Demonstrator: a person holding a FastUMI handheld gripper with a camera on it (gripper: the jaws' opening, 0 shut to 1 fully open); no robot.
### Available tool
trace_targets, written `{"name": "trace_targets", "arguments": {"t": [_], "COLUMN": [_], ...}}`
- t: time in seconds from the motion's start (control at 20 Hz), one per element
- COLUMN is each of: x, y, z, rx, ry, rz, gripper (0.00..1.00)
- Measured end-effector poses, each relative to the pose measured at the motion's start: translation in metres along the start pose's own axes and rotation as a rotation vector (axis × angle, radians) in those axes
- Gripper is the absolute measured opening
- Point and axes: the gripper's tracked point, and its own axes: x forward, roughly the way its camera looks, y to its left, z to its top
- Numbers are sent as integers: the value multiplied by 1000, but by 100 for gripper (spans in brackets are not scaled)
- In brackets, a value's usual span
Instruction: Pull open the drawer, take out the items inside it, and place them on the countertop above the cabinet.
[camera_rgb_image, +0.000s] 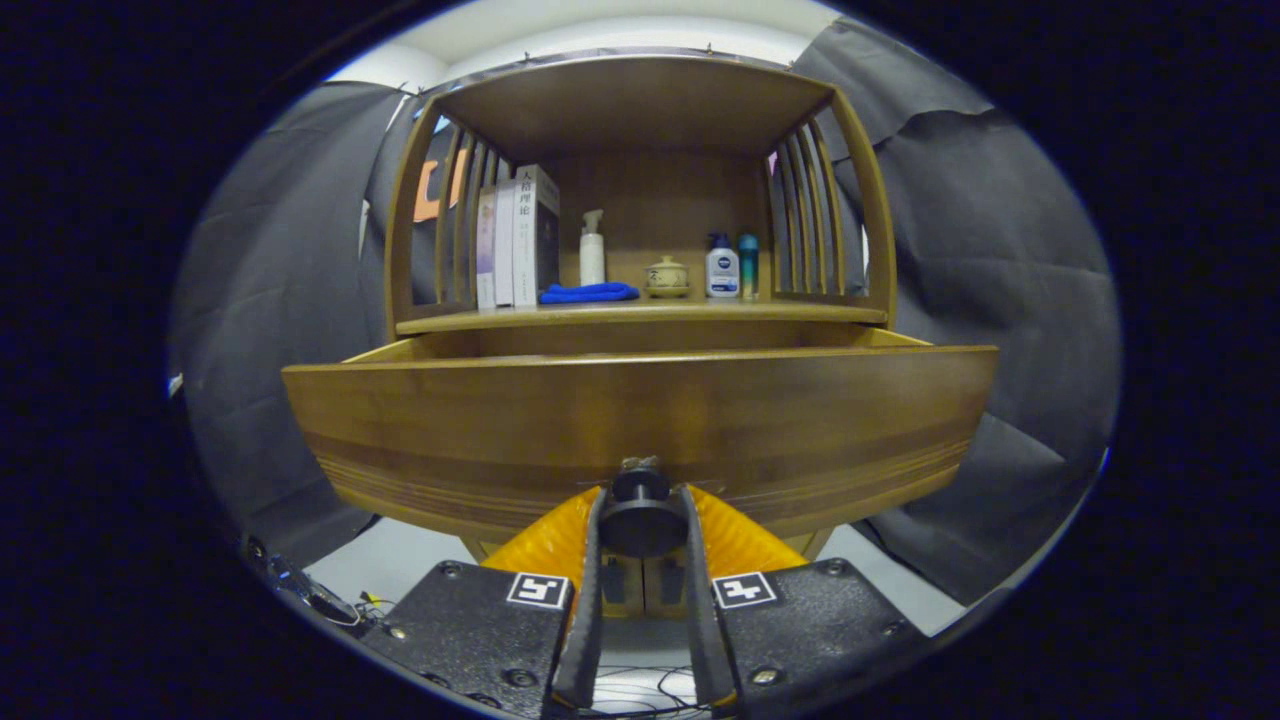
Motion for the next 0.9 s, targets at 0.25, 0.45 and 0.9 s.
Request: {"name": "trace_targets", "arguments": {"t": [0.25, 0.45, 0.9], "x": [-27, -30, -80], "y": [3, 5, 14], "z": [-12, -15, 28], "rx": [-30, -32, -25], "ry": [0, 36, 119], "rz": [36, 43, 146], "gripper": [39, 39, 70]}}
